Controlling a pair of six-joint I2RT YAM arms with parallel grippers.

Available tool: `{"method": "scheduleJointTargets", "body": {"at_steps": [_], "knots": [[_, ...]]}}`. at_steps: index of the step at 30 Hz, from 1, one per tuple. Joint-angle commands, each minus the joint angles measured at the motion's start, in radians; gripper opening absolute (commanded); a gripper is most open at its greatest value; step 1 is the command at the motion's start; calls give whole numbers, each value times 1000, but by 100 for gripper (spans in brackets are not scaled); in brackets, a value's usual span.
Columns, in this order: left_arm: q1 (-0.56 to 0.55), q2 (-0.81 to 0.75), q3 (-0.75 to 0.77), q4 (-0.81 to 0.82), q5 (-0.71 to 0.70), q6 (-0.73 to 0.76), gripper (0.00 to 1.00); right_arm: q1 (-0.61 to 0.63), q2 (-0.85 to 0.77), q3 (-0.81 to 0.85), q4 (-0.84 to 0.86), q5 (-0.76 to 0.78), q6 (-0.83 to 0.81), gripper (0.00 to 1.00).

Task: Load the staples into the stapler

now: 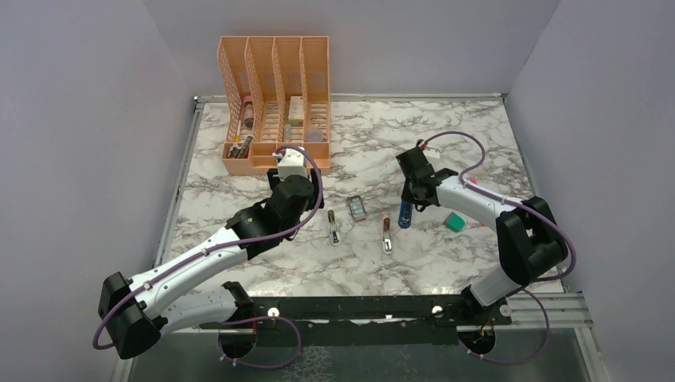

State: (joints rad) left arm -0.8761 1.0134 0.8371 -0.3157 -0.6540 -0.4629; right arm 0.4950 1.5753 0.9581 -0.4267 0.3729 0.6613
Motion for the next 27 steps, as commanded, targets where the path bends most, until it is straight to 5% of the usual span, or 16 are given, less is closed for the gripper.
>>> {"method": "scheduleJointTargets", "body": {"at_steps": [1, 27], "knots": [[8, -13, 1, 13, 17, 3, 71, -9, 17, 0, 26, -7, -2, 20], [12, -16, -3, 13, 22, 0, 71, -9, -12, 14, 27, -4, -6, 20]]}}
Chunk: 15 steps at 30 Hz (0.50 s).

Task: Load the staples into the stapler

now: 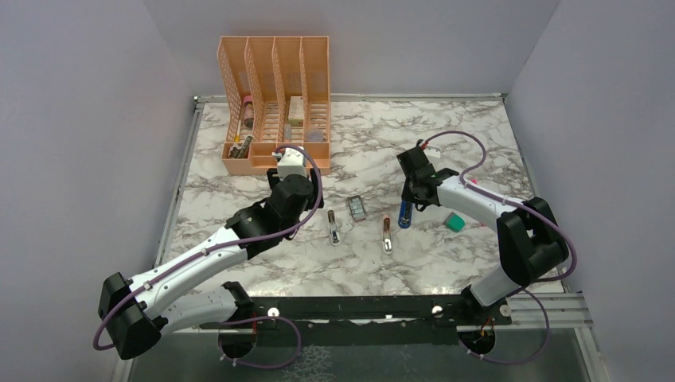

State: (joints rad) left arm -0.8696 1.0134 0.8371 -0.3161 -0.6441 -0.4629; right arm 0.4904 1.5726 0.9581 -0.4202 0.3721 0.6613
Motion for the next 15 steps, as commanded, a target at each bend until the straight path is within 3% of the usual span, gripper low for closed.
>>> {"method": "scheduleJointTargets", "body": {"at_steps": [1, 15], "knots": [[6, -15, -3, 14, 13, 0, 71, -4, -11, 14, 21, -1, -8, 20], [9, -13, -4, 14, 15, -2, 71, -4, -34, 13, 29, 1, -8, 20]]}}
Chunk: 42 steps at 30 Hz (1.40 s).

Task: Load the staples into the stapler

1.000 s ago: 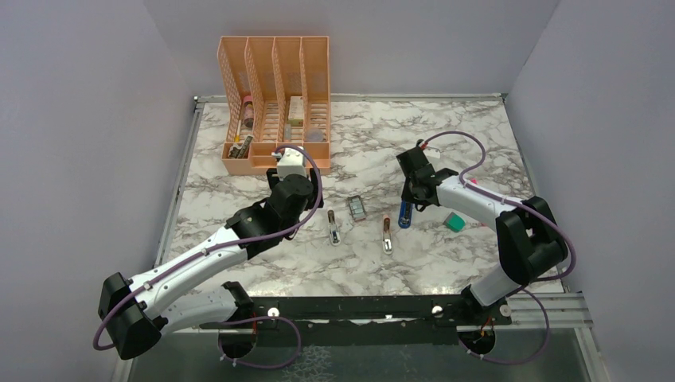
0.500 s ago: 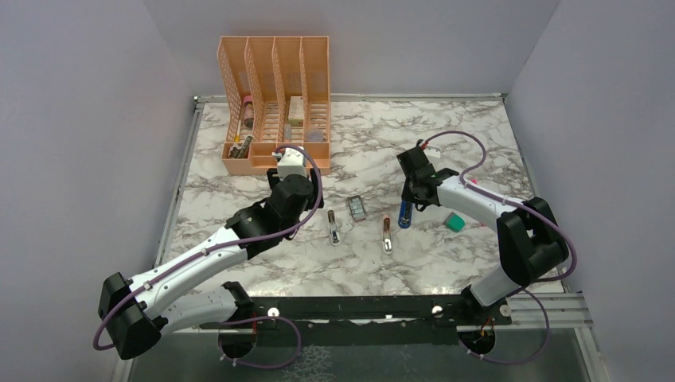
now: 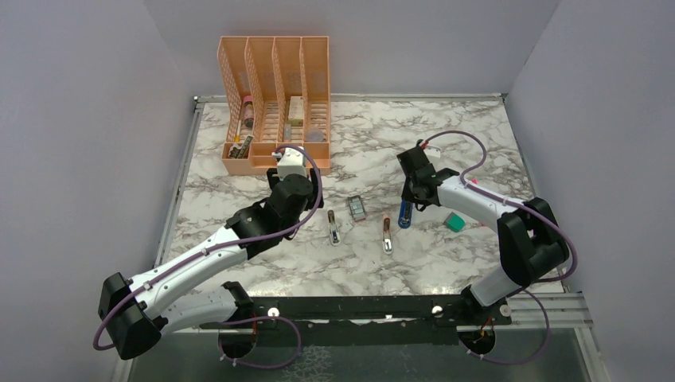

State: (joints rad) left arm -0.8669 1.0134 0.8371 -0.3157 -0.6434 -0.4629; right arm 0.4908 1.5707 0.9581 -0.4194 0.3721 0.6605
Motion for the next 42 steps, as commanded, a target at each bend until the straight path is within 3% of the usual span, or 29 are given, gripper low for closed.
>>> {"method": "scheduleJointTargets", "body": {"at_steps": [1, 42], "knots": [[6, -12, -4, 13, 15, -2, 71, -4, -34, 11, 30, 1, -8, 20], [9, -13, -5, 14, 19, -5, 71, -4, 32, -14, 30, -9, -4, 19]]}}
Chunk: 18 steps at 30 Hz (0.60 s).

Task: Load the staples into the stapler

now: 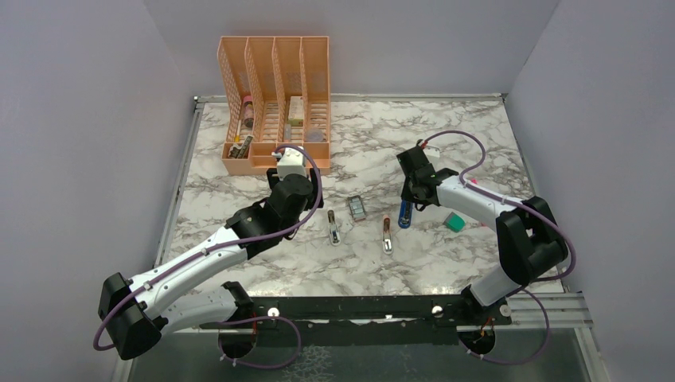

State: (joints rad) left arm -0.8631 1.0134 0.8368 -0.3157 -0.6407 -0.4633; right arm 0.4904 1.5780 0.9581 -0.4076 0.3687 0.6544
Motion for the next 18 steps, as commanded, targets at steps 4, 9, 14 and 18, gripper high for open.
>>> {"method": "scheduleJointTargets", "body": {"at_steps": [4, 9, 14, 18], "knots": [[7, -10, -4, 13, 16, -5, 71, -4, 26, -13, 19, -5, 1, 19], [7, -7, -4, 14, 18, -5, 71, -4, 30, -8, 5, 3, 5, 19], [7, -6, -4, 14, 18, -5, 71, -4, 3, 1, 3, 6, 4, 19], [9, -6, -2, 15, 19, -5, 71, -4, -28, 5, 7, 12, 1, 19]]}}
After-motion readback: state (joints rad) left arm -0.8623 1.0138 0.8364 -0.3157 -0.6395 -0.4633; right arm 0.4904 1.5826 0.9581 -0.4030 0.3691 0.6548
